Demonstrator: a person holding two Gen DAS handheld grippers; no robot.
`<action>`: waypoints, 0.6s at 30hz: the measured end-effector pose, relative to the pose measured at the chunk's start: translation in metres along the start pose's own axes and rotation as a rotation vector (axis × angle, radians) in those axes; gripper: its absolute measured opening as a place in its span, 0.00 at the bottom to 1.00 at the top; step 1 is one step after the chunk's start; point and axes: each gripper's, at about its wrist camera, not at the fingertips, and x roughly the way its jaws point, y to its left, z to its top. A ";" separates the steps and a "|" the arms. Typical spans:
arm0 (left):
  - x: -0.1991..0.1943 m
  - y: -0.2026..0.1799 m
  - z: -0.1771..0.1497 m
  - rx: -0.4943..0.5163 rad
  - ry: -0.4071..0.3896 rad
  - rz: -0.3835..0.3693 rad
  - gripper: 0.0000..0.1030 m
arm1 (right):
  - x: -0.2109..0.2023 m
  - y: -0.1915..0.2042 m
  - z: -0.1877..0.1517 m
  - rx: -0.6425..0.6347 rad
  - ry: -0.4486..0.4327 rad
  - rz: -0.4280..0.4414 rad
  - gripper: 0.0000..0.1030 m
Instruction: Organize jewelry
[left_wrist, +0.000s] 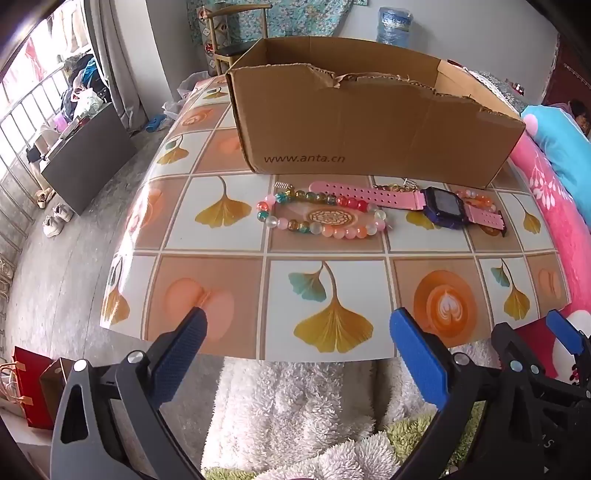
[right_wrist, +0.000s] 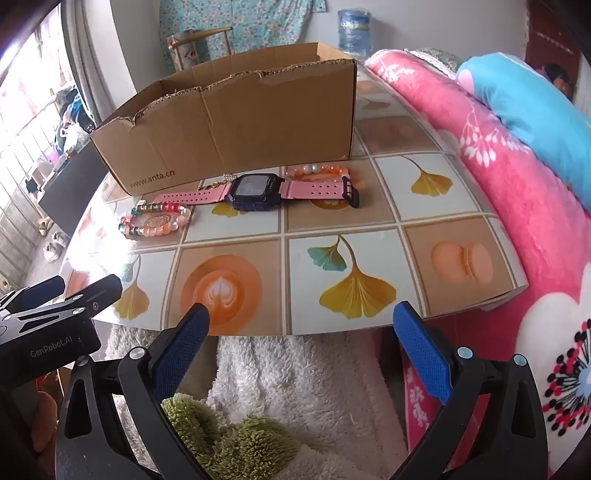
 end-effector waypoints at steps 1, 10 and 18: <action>0.000 0.000 0.000 0.001 -0.002 0.000 0.95 | 0.000 0.000 0.000 0.000 -0.001 0.000 0.93; 0.000 0.000 0.000 0.000 -0.003 -0.002 0.94 | 0.000 0.003 0.001 0.003 -0.001 -0.002 0.93; 0.001 0.004 0.000 0.000 -0.003 -0.003 0.94 | -0.003 0.010 0.002 -0.002 -0.001 -0.005 0.93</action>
